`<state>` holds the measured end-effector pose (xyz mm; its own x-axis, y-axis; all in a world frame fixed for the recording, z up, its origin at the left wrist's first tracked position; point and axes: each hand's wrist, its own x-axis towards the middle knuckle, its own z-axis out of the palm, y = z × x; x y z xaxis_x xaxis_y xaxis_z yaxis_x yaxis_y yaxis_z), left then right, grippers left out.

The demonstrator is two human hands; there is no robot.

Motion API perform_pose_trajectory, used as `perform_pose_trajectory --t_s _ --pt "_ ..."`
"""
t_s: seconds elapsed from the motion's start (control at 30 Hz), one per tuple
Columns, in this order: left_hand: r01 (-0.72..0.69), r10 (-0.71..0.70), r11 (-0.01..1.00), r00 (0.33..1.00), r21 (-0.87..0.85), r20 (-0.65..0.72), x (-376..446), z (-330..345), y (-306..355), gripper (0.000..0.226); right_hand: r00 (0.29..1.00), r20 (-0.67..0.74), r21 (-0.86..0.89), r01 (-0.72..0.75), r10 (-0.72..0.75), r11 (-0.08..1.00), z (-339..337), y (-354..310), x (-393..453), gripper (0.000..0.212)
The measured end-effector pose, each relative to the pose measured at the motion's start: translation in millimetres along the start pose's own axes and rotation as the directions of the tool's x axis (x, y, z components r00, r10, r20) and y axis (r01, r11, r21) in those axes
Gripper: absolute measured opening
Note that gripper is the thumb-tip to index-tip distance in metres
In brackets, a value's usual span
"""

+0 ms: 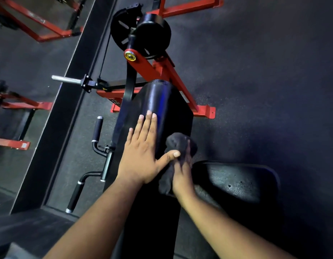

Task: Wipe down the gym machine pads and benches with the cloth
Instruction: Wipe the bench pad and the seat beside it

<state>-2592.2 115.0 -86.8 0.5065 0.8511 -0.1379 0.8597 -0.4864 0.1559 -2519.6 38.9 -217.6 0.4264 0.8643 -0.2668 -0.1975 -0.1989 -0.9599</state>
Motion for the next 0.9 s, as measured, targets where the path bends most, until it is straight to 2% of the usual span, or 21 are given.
perform_pose_trajectory --t_s 0.03,0.1,0.13,0.2,0.27,0.4,0.53,0.63,0.77,0.9 --pt "-0.015 0.014 0.999 1.0 -0.044 -0.021 -1.3 -0.7 -1.1 0.115 0.998 0.004 -0.083 0.061 -0.061 0.995 0.4 -18.0 -7.4 0.074" --pt "-0.023 0.013 0.984 0.998 -0.175 -0.059 -5.3 -1.5 -4.5 0.111 0.992 -0.036 -0.271 0.107 -0.122 0.956 9.3 -62.5 31.1 0.079" --pt "-0.014 -0.007 0.969 0.996 -0.245 -0.085 -7.3 -1.7 -6.8 0.11 0.993 -0.025 -0.4 0.099 -0.119 0.911 16.8 -90.9 59.6 0.079" --pt "0.022 -0.081 0.932 0.986 -0.363 -0.148 -15.2 -0.9 -10.0 0.11 0.992 0.068 -0.645 0.128 -0.11 0.754 30.2 -141.6 112.7 0.079" --pt "0.053 -0.147 0.9 0.972 -0.432 -0.186 -32.8 -0.7 -12.8 0.109 0.989 0.124 -0.75 0.149 -0.085 0.644 36.1 -164.3 130.2 0.082" --pt "0.081 -0.224 0.86 0.947 -0.504 -0.231 -75.0 9.3 -20.6 0.106 0.975 0.188 -0.758 0.221 -0.119 0.614 24.6 -149.8 103.2 0.074" --pt "0.125 -0.295 0.813 0.93 -0.569 -0.217 -144.7 22.9 -35.7 0.104 0.947 0.272 -0.783 0.322 -0.173 0.531 21.4 -125.5 23.4 0.069" --pt "0.127 -0.295 0.817 0.93 -0.562 -0.22 -192.6 29.4 -44.1 0.103 0.923 0.323 -0.774 0.385 -0.209 0.502 26.4 -108.0 -36.9 0.069" --pt "0.091 -0.259 0.835 0.935 -0.543 -0.242 -243.0 31.4 -40.5 0.102 0.903 0.358 -0.755 0.429 -0.237 0.495 30.3 -81.7 -117.7 0.068" --pt "-0.005 -0.294 0.775 0.882 -0.632 -0.367 -272.3 28.9 -30.5 0.097 0.848 0.438 -0.716 0.529 -0.298 0.455 34.2 -58.4 -193.9 0.064"
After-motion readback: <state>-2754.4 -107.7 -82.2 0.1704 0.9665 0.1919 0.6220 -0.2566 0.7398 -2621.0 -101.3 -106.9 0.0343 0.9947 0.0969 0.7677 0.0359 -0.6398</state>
